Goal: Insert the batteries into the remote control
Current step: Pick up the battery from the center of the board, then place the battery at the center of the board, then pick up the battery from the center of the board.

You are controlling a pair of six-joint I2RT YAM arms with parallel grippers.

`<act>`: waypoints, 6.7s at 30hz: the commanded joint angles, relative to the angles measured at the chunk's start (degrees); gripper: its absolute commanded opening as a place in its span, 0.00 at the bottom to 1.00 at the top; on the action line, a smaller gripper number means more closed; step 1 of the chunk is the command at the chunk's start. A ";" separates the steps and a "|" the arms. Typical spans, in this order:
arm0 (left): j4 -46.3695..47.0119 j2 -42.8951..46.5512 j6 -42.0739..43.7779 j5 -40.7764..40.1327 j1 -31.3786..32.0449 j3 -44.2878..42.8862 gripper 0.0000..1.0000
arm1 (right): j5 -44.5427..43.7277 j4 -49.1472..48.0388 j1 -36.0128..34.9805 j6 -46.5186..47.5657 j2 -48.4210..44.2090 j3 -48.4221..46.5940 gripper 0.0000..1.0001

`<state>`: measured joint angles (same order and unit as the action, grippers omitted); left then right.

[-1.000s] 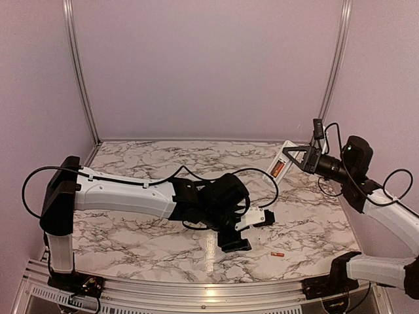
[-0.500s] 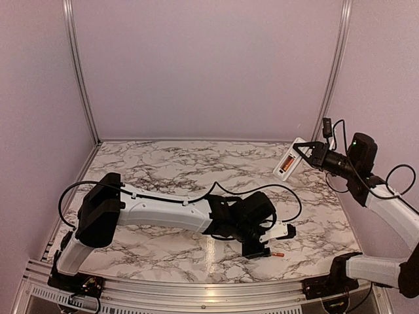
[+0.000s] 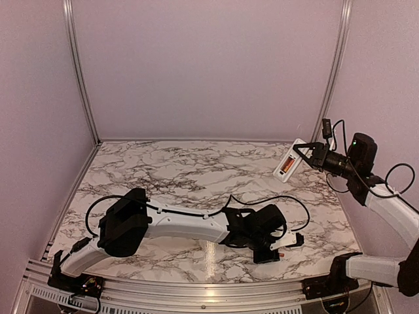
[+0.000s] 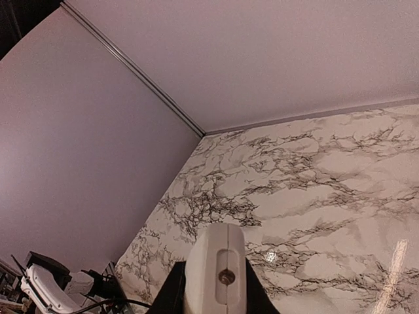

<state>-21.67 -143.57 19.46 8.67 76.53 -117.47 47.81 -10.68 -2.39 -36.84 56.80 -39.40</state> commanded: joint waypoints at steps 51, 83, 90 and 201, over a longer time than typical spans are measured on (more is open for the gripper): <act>-13.45 42.69 -101.41 -34.53 -15.62 49.11 0.00 | 4.46 -8.81 0.58 -2.60 5.08 0.95 0.00; -18.05 29.62 -107.31 -21.70 -16.77 44.78 0.28 | 4.72 -10.17 0.61 -3.69 3.50 2.21 0.00; -17.79 34.69 -101.37 -24.76 -16.77 43.71 0.44 | 5.03 -10.48 0.54 -3.82 3.12 2.16 0.00; -11.78 37.33 -1.07 -6.10 -22.61 56.28 0.22 | -0.87 8.49 -6.27 6.85 12.02 -5.37 0.00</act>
<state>-33.12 -106.24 18.68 4.03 53.84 -64.97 44.77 0.84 -7.92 -29.93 68.77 -45.04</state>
